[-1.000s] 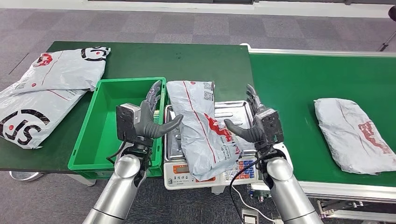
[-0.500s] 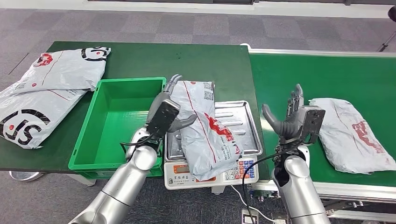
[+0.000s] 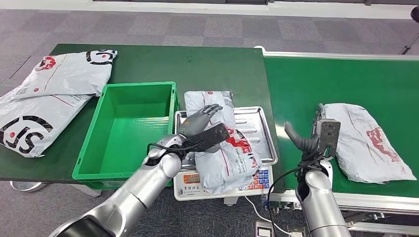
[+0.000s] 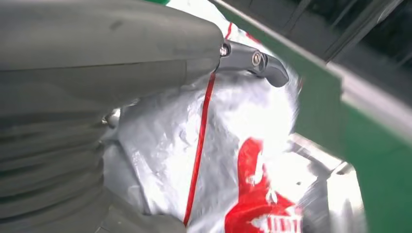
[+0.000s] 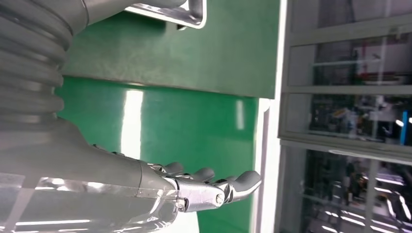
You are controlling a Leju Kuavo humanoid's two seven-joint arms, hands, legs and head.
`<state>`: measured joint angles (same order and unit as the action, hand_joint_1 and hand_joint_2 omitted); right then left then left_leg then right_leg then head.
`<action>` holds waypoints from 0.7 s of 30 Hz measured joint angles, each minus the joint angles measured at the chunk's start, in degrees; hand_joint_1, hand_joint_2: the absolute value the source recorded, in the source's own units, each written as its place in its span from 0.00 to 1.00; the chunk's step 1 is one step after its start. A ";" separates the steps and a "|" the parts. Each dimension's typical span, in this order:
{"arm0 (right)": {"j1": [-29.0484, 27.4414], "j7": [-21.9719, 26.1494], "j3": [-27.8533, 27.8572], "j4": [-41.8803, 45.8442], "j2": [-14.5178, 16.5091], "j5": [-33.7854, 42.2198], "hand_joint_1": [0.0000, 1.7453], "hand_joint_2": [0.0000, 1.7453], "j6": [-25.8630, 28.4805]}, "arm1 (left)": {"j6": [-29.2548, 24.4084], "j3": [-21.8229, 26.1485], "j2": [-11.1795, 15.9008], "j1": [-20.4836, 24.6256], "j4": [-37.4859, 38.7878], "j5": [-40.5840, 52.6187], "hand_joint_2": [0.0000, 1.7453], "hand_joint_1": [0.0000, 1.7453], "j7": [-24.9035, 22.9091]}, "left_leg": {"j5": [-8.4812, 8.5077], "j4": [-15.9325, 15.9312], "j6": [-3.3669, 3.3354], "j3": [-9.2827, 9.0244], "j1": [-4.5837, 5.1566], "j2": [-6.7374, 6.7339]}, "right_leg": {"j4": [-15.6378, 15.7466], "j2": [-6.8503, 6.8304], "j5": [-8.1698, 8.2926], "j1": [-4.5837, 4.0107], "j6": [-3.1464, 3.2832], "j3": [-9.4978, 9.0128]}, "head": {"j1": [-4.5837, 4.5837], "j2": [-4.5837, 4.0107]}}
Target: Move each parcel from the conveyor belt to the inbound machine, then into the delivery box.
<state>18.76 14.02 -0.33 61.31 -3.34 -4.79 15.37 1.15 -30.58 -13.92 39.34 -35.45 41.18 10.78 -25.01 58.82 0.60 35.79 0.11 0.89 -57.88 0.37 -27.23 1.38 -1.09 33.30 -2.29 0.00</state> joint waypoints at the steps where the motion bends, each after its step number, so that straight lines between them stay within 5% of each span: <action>1: 0.23 -0.07 0.21 -0.56 0.00 -0.19 0.00 1.00 -0.38 | 1.51 -0.81 -0.15 0.75 1.59 1.31 1.00 0.00 -0.27 | 0.00 0.00 0.00 0.00 0.00 0.02 | 0.00 -0.01 0.00 0.00 0.00 -0.02 | -0.01 0.00; 9: 1.32 -0.37 0.78 -3.24 0.00 -0.85 0.00 1.00 -1.19 | 6.34 -5.14 -0.79 4.37 8.02 5.30 1.00 0.00 -1.01 | 0.00 0.01 -0.01 -0.03 0.00 0.12 | 0.00 -0.11 0.00 0.00 0.00 -0.10 | -0.01 0.00; 13: 2.69 -0.15 0.88 -5.09 0.00 -1.69 0.00 1.00 -2.11 | 13.42 -9.63 -0.86 7.04 10.30 11.01 1.00 0.94 0.93 | 0.00 0.00 -0.01 -0.19 0.00 0.15 | 0.00 -0.14 -0.01 -0.01 -0.01 -0.30 | -0.01 0.00; 14: 3.24 0.04 0.90 -5.67 0.00 -1.88 0.00 1.00 -2.35 | 14.93 -10.96 -0.86 7.68 10.77 12.18 1.00 1.00 1.67 | 0.00 -0.01 -0.02 -0.26 0.00 0.15 | 0.00 -0.14 -0.01 -0.01 -0.01 -0.38 | -0.01 0.00; 21: 5.77 1.10 0.92 -9.06 0.00 -2.40 0.00 1.00 -3.25 | 16.09 -15.38 -0.74 9.88 12.31 13.29 1.00 1.00 4.42 | 0.00 -0.01 -0.04 -0.53 0.00 0.17 | 0.01 -0.17 -0.02 -0.01 -0.01 -0.66 | -0.01 0.00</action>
<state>24.52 15.12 0.59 52.25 -3.34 -7.19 12.11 17.23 -45.95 -14.66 49.22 -23.14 54.47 15.20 -25.01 58.81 0.56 35.26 0.11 1.06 -57.87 0.20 -27.25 1.37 -1.10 32.64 -2.29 0.00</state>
